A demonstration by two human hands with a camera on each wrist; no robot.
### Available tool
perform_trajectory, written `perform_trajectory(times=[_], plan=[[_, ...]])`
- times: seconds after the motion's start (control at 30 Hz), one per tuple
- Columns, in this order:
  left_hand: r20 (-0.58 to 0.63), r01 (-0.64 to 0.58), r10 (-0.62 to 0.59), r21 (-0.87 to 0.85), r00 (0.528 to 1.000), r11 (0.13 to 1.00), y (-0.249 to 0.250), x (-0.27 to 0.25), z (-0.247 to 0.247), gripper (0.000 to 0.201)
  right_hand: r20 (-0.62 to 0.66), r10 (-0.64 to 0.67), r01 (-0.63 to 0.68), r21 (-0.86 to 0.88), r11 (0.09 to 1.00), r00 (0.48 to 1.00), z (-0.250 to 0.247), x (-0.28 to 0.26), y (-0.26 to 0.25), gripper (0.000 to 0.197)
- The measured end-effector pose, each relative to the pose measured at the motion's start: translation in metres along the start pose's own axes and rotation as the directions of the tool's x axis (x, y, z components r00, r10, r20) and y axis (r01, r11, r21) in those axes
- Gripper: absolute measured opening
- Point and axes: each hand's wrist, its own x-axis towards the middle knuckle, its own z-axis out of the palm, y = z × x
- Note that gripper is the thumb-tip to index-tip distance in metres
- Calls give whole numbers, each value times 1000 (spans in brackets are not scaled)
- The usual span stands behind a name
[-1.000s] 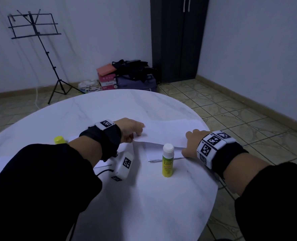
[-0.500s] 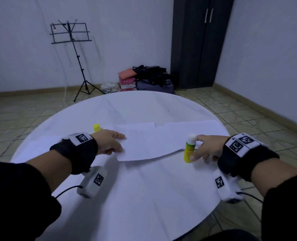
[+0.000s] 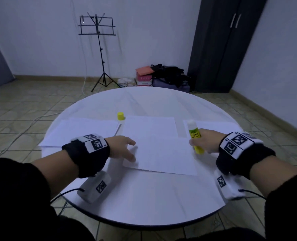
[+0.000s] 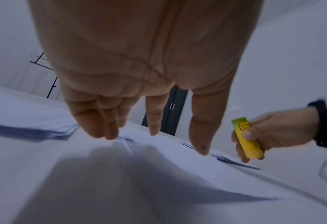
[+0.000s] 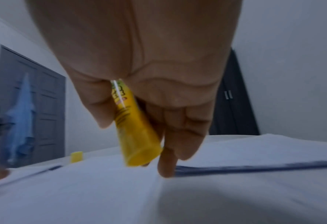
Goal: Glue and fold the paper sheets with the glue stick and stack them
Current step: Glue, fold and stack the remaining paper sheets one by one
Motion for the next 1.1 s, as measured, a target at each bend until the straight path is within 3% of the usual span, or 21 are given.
perform_trajectory(times=[0.1, 0.17, 0.27, 0.37, 0.57, 0.7, 0.93, 1.1], plan=[[19, -43, 39, 322, 999, 946, -2, -1, 8, 77, -42, 11, -6, 132, 991, 999, 5, 2, -24, 23], [68, -110, 89, 433, 994, 894, 0, -4, 15, 61, -80, 14, 3, 212, 977, 997, 8, 1, -39, 35], [106, -159, 124, 447, 987, 880, -1, -7, 19, 41, -140, -49, 92, 314, 945, 989, 10, 2, -58, 38], [78, -185, 167, 429, 983, 884, -8, -8, 15, 38, -174, -101, 167, 426, 889, 980, 14, 6, -79, 32], [59, -215, 208, 357, 976, 909, -15, -11, 21, 49, -256, -219, 282, 245, 927, 942, 41, 16, -120, 34], [48, -217, 215, 381, 975, 899, -13, -12, 25, 51, -211, -280, 301, 74, 951, 937, 57, 19, -139, 33], [69, -220, 210, 385, 975, 896, -13, -9, 21, 52, -193, -246, 260, 50, 964, 950, 67, 26, -142, 31], [72, -217, 205, 395, 976, 893, -13, -5, 19, 58, -227, -151, 167, 52, 985, 962, 51, 23, -109, 27]])
